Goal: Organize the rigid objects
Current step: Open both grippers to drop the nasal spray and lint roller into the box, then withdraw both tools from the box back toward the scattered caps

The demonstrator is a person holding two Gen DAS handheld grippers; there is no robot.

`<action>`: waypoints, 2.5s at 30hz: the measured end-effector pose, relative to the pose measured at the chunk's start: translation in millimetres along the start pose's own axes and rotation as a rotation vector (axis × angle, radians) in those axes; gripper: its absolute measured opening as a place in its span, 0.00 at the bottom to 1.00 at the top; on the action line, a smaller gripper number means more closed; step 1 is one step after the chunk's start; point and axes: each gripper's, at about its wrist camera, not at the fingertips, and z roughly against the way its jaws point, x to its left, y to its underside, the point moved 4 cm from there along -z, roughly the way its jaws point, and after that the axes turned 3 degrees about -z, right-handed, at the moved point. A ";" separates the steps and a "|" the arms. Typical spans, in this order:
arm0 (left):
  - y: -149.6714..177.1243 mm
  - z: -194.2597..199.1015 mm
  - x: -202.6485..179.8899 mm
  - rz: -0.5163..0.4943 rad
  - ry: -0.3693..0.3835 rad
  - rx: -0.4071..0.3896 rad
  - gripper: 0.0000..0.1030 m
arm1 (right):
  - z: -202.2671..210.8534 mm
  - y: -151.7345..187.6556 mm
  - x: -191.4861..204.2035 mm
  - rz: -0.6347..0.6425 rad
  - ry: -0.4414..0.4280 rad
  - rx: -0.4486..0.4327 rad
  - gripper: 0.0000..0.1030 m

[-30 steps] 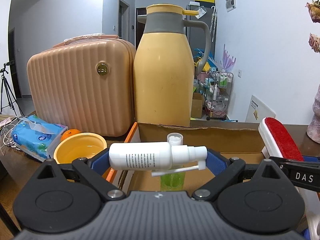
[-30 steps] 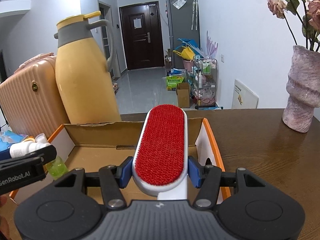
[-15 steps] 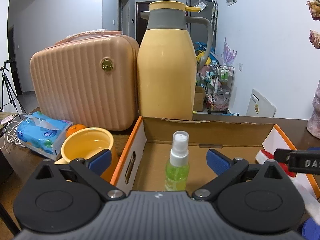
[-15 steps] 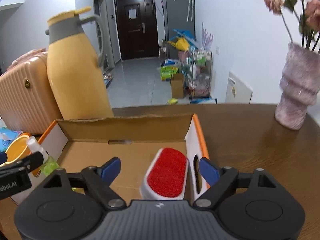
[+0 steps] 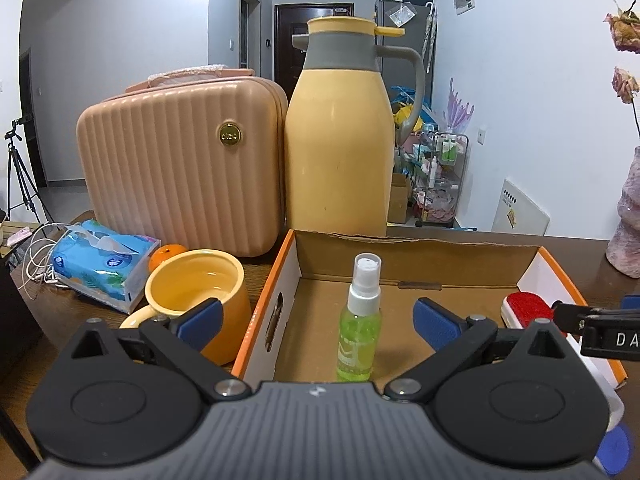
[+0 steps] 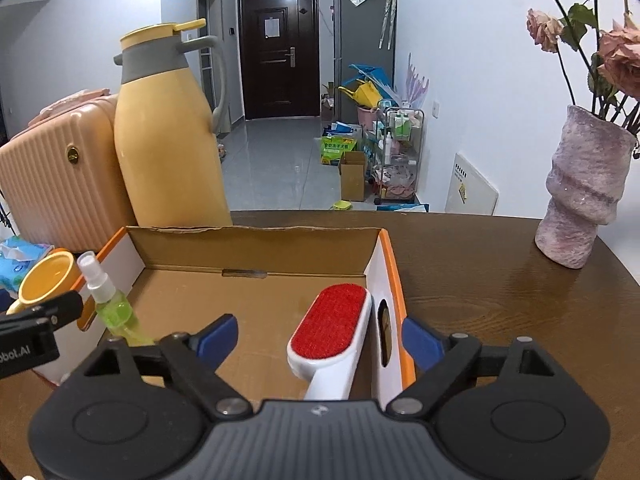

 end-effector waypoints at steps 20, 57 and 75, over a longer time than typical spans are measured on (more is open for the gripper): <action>16.7 46.4 9.7 0.005 -0.004 0.010 1.00 | 52.6 22.3 2.5 0.003 -0.015 -0.052 1.00; 97.2 146.7 25.8 -0.051 0.051 0.027 1.00 | 162.9 136.0 4.3 0.101 -0.044 -0.136 1.00; 136.5 139.8 42.9 -0.054 0.066 0.076 1.00 | 173.2 171.7 11.5 0.124 -0.078 -0.137 1.00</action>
